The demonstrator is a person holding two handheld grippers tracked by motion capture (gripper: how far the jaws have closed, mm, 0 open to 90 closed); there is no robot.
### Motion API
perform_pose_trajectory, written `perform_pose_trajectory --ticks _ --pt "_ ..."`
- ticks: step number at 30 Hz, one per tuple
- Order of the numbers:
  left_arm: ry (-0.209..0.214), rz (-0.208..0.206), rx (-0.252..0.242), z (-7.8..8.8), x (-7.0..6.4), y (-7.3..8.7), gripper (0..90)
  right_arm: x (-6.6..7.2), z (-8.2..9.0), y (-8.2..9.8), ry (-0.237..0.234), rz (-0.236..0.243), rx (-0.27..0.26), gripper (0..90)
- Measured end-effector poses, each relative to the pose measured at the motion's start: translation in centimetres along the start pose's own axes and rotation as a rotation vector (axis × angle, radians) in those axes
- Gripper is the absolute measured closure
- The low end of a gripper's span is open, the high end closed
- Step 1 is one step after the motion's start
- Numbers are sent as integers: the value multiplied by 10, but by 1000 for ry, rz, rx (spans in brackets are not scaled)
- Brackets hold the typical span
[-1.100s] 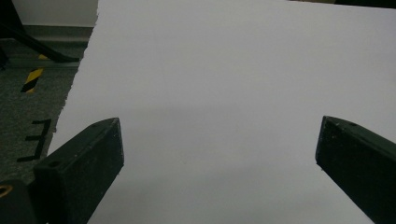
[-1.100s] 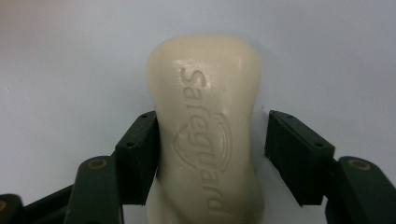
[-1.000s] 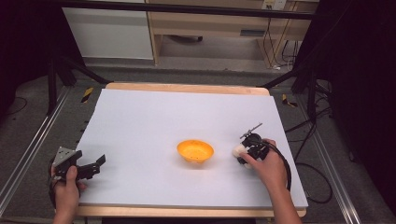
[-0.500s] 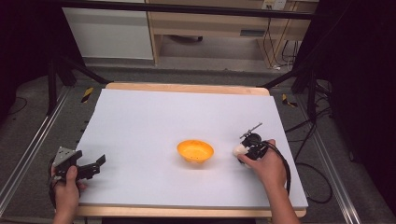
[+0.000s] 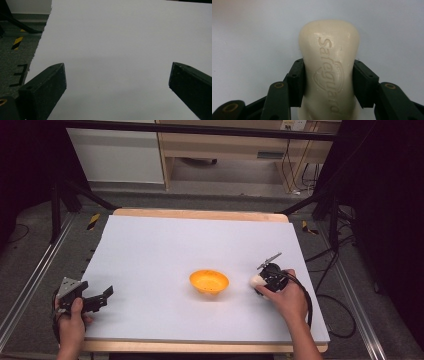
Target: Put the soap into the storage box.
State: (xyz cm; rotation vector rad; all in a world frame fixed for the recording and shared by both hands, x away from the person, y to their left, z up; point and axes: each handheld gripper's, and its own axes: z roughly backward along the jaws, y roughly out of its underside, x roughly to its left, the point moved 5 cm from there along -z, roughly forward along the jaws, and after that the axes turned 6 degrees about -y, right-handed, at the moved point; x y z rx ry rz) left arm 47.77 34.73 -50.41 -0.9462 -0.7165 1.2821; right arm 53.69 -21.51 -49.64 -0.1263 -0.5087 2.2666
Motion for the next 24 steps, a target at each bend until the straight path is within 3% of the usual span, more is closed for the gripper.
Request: perform_pose_trajectory --ticks 3,10,24 --pt "0 0 -1 0 0 0 8 2 4 -1 -6 -8 -16 500" --pt "-4 -4 -1 0 0 0 8 2 16 -10 -23 30 -59 500" --pt "0 -1 1 0 0 0 8 10 28 -28 -38 105 -84 499"
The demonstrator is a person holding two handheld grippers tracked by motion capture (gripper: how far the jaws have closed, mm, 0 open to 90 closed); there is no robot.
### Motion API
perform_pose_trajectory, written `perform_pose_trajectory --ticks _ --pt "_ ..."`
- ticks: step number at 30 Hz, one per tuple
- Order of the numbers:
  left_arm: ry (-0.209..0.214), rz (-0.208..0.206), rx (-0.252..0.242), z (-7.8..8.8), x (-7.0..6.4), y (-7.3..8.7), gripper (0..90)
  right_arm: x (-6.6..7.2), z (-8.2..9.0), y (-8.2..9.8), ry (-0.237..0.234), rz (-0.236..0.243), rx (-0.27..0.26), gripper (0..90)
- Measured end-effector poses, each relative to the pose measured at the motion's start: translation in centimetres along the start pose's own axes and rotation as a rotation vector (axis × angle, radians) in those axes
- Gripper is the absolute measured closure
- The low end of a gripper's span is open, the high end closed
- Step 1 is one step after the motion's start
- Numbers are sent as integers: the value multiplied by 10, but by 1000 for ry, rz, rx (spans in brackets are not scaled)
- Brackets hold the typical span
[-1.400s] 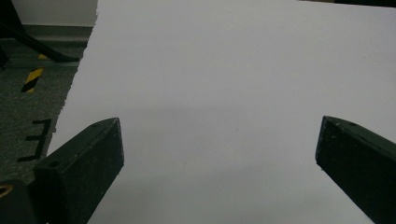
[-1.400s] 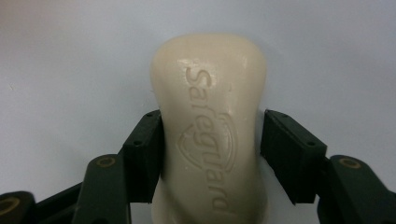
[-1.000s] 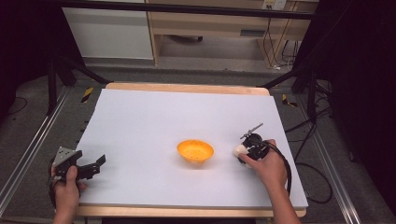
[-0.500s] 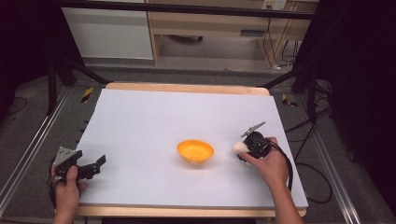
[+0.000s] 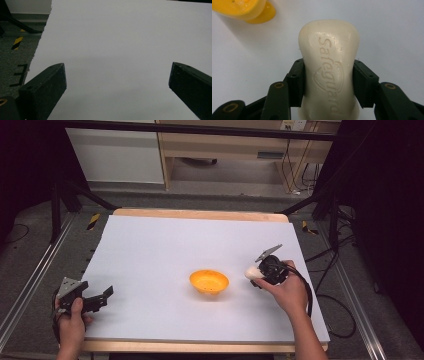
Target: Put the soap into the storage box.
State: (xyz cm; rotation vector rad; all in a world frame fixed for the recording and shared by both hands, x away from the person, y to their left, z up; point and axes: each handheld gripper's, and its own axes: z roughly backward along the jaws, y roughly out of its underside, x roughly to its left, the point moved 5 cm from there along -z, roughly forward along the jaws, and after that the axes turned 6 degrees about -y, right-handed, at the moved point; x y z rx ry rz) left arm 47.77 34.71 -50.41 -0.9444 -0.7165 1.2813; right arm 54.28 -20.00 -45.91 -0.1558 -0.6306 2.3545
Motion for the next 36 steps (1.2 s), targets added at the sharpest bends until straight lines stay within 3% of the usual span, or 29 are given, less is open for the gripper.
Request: perform_pose_trajectory --ticks 9,36 --pt "1 1 0 0 0 0 8 5 3 -13 -8 32 -4 499" --pt "4 8 -4 0 1 0 8 25 6 -58 -34 200 12 499"
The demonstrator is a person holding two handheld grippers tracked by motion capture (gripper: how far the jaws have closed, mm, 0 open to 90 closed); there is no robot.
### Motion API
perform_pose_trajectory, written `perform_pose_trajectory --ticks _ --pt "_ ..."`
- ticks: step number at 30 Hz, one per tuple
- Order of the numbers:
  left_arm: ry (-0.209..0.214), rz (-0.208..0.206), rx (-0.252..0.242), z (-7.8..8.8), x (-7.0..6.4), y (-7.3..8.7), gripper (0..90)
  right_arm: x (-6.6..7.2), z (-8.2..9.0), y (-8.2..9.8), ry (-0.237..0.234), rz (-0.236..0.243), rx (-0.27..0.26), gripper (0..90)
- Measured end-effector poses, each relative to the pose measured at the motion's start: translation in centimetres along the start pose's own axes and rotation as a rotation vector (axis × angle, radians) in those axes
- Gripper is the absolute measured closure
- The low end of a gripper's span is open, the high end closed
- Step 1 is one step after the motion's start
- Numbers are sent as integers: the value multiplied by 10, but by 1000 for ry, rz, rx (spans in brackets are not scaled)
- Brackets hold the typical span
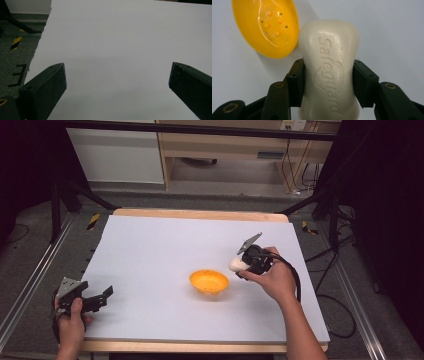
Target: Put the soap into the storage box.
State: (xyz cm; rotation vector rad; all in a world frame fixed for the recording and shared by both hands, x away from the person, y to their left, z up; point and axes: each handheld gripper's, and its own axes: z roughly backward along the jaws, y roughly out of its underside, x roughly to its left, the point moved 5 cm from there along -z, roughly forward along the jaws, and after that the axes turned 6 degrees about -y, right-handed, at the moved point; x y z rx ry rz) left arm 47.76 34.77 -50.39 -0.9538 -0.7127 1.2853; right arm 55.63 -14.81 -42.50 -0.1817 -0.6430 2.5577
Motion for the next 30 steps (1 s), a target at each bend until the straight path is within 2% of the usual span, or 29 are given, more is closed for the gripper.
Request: perform_pose_trajectory --ticks 9,15,17,21,28,30 --pt "2 2 0 0 0 0 8 4 -2 -12 -12 37 1 499" --pt "3 1 1 0 0 0 8 9 -5 -21 -21 73 8 499" --pt "3 -1 3 0 0 0 8 11 -6 -25 -30 98 5 499" --pt "4 0 3 0 0 0 8 13 -6 -28 -32 113 6 499" --pt "3 -2 5 0 0 0 8 21 -10 -38 -60 158 -10 498" --pt "2 -1 4 0 0 0 8 23 -11 -39 -62 151 -7 498"
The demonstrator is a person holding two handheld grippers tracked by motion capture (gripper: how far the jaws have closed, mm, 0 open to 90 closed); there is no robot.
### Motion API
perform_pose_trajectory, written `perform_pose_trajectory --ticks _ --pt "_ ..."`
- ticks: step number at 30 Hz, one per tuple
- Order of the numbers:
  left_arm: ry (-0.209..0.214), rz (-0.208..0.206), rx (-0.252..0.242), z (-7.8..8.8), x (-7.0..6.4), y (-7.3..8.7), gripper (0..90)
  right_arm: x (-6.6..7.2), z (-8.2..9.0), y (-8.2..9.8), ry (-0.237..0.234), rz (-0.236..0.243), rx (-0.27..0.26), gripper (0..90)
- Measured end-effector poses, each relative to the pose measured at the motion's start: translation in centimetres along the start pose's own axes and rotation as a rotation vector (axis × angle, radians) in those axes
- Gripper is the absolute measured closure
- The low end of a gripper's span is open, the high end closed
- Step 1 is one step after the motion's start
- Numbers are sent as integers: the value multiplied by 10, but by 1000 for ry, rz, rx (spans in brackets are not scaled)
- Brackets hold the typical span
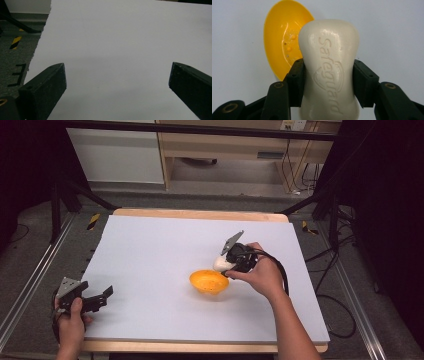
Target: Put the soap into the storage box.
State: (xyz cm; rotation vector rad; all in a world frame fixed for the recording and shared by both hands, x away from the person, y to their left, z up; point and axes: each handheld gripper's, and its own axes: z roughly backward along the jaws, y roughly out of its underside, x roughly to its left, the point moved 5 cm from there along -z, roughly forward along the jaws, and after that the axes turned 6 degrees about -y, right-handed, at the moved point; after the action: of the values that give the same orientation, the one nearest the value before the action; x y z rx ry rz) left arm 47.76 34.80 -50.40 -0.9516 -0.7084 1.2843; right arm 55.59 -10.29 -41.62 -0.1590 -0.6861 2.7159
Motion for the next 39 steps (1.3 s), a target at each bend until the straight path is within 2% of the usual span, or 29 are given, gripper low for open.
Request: perform_pose_trajectory --ticks 2,13,14,19,26,33,39 --pt "0 0 0 0 0 0 8 2 -4 -4 -9 25 0 498" --pt "1 3 -2 0 0 0 8 8 -9 -16 -30 67 13 498" --pt "1 4 -3 0 0 0 8 10 -10 -17 -33 59 14 498" --pt "2 7 -5 0 0 0 8 12 -14 -22 -44 94 17 498" --pt "3 6 -3 0 0 0 8 22 -25 -29 -83 120 30 498" --pt "3 5 -3 0 0 0 8 27 -34 -30 -102 147 59 497" --pt "3 5 -2 0 0 0 8 24 -43 -30 -109 156 78 497"
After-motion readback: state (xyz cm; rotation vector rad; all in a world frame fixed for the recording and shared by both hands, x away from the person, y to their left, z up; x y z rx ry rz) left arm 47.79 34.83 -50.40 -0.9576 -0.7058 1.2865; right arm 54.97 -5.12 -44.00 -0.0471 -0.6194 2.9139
